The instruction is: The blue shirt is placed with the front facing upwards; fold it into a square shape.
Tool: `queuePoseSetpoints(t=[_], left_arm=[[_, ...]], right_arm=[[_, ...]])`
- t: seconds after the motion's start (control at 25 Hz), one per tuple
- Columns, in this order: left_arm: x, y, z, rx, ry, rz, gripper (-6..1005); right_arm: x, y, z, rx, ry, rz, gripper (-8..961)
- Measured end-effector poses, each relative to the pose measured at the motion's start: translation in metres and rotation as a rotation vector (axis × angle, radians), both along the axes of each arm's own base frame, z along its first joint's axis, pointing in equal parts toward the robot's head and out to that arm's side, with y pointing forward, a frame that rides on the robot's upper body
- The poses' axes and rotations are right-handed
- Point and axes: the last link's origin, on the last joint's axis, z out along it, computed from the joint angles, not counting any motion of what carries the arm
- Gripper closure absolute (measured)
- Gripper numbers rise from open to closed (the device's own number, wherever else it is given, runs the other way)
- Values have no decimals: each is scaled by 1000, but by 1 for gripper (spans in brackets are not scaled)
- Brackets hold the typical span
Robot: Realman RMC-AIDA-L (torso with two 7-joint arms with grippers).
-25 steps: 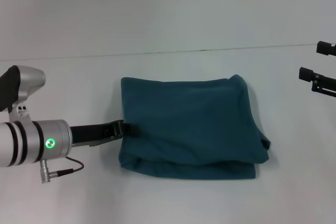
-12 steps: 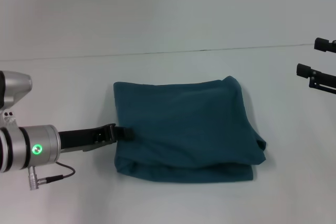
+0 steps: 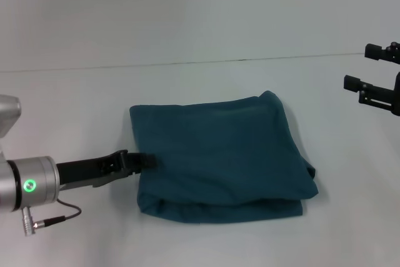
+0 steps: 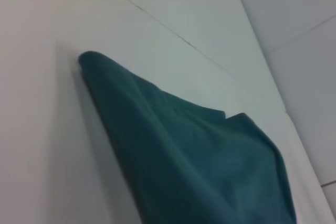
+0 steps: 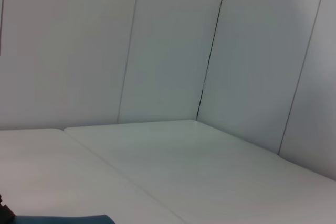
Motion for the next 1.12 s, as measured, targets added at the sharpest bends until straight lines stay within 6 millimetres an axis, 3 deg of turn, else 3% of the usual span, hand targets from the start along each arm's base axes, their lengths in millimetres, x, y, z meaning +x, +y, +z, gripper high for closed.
queuePoseSetpoints(t=[0.2,0.44,0.76,0.96,1.12], left_arm=[[-4,-1,-1,3,16,-6,755],[-7,11,13,113,83,-66,560],[6,36,44,372,187,-296,113],[23,42,48,445,229,-479,116],[32,39,44,434,267,-621,118]], right_arm=[[-2,1,-3,-15,-5,6,179],[-5,3,-7,-32,-10,13,178],[-13,4,-14,-75,33,45,177],[-24,7,-21,-136,45,76,178],[-36,9,-38,-248,17,95,163]])
